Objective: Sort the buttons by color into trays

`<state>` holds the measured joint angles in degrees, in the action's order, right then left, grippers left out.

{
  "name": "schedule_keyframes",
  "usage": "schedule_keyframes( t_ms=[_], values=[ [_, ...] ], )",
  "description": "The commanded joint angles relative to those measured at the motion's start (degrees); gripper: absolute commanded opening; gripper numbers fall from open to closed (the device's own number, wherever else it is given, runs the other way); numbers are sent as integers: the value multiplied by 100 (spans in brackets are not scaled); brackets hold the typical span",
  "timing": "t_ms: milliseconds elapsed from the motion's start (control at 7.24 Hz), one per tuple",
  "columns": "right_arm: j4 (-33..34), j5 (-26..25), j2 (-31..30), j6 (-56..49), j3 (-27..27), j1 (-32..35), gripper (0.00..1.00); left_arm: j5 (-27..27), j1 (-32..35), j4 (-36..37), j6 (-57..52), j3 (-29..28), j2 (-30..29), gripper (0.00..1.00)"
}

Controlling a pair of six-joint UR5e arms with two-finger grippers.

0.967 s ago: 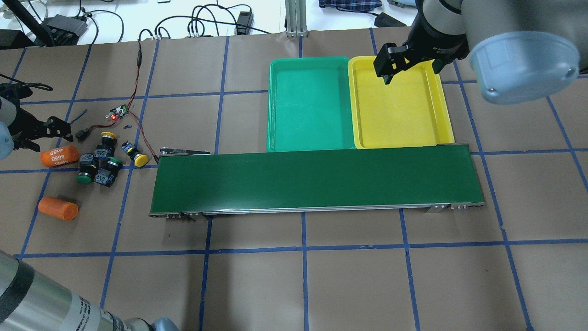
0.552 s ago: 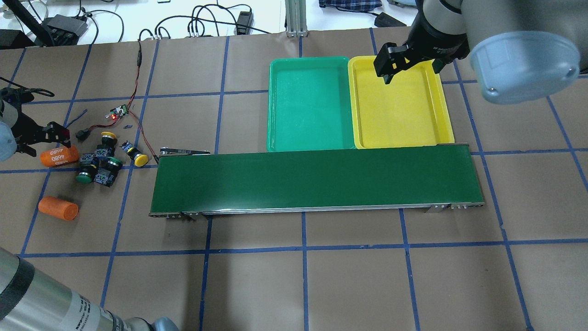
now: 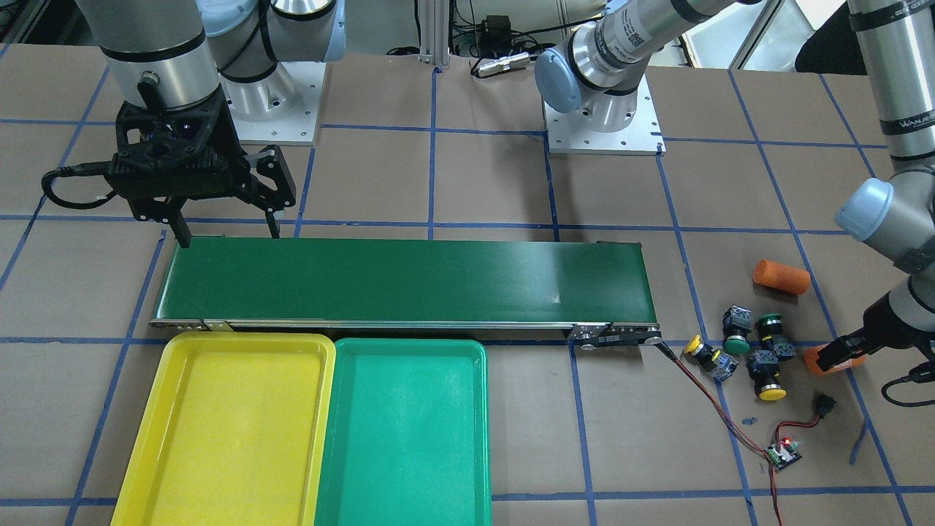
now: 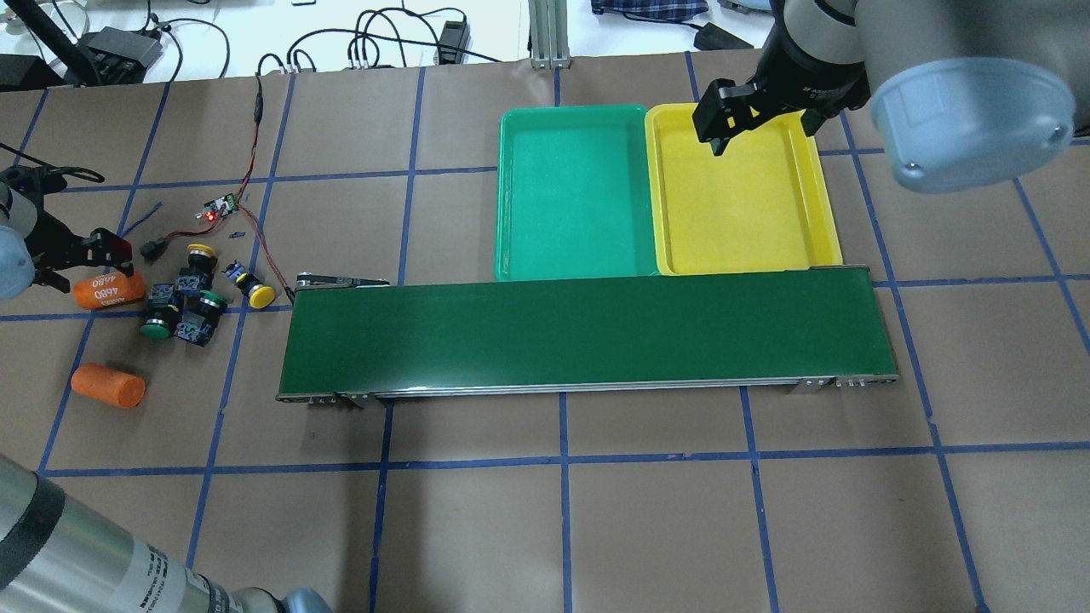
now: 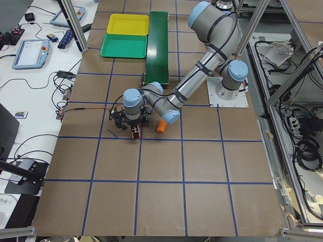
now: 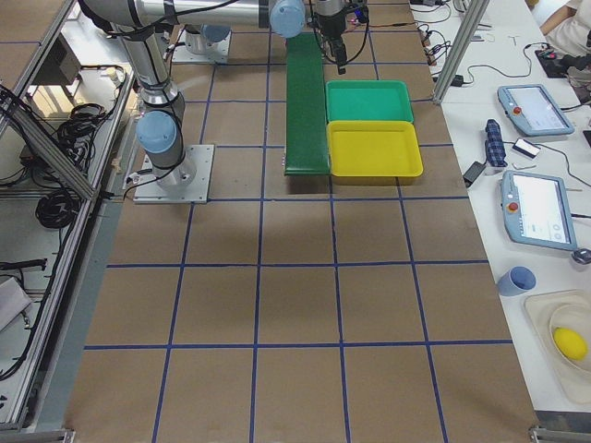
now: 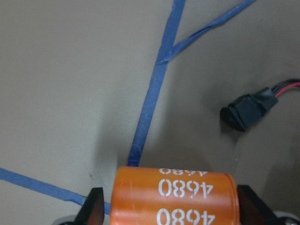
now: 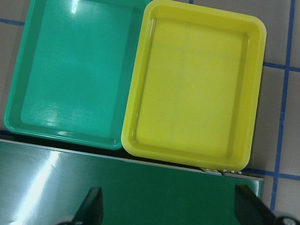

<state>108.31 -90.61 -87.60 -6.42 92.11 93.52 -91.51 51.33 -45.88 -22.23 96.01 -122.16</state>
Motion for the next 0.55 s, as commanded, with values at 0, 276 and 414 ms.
schedule_keyframes(
  t_ms=[0,276,414],
  values=[
    [-3,0,6,0,0,0,100,10,9,0,-26,-12,-79,97],
    [-3,0,41,0,0,0,100,28,44,-78,-70,-38,-2,9],
    [-20,8,24,0,0,9,100,11,105,-288,-123,-38,234,0]
  ],
)
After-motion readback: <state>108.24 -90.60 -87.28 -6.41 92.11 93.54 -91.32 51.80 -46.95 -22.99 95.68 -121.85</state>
